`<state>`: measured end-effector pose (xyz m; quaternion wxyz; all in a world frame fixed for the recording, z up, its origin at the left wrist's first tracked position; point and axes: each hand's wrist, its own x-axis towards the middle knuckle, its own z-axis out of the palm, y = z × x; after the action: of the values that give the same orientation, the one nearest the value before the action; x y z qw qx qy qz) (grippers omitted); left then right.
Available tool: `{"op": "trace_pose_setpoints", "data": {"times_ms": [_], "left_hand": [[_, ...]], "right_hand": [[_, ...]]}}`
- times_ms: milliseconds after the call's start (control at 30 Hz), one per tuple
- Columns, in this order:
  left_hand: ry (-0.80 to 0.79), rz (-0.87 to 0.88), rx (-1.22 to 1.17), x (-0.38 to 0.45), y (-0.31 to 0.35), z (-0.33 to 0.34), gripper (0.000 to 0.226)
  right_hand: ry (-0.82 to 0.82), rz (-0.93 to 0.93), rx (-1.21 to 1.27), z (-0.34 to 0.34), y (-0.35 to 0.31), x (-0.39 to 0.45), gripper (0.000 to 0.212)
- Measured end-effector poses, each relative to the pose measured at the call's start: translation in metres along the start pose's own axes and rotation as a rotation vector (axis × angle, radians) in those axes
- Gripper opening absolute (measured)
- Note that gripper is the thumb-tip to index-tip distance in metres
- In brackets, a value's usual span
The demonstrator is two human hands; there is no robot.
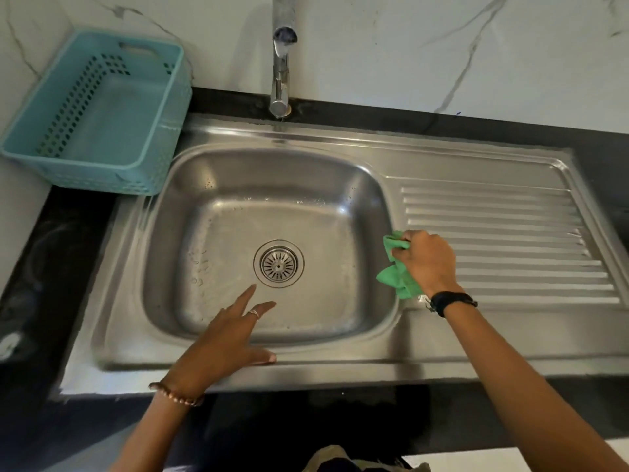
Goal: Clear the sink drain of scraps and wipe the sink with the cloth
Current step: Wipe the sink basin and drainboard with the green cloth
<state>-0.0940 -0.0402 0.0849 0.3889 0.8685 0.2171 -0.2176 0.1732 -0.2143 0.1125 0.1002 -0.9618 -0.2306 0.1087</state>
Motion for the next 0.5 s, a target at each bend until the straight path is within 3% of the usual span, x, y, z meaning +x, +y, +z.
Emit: {"op": "trace_pose_setpoints", "data": {"times_ms": [333, 500], "left_hand": [[0.159, 0.025, -0.039, -0.032, -0.004, -0.002, 0.07], [0.342, 0.179, -0.245, -0.057, -0.007, -0.007, 0.059]], "right_hand": [[-0.397, -0.037, -0.129, 0.011, -0.016, -0.078, 0.025], [-0.584, -0.077, -0.009, 0.017, -0.06, -0.086, 0.027]]}}
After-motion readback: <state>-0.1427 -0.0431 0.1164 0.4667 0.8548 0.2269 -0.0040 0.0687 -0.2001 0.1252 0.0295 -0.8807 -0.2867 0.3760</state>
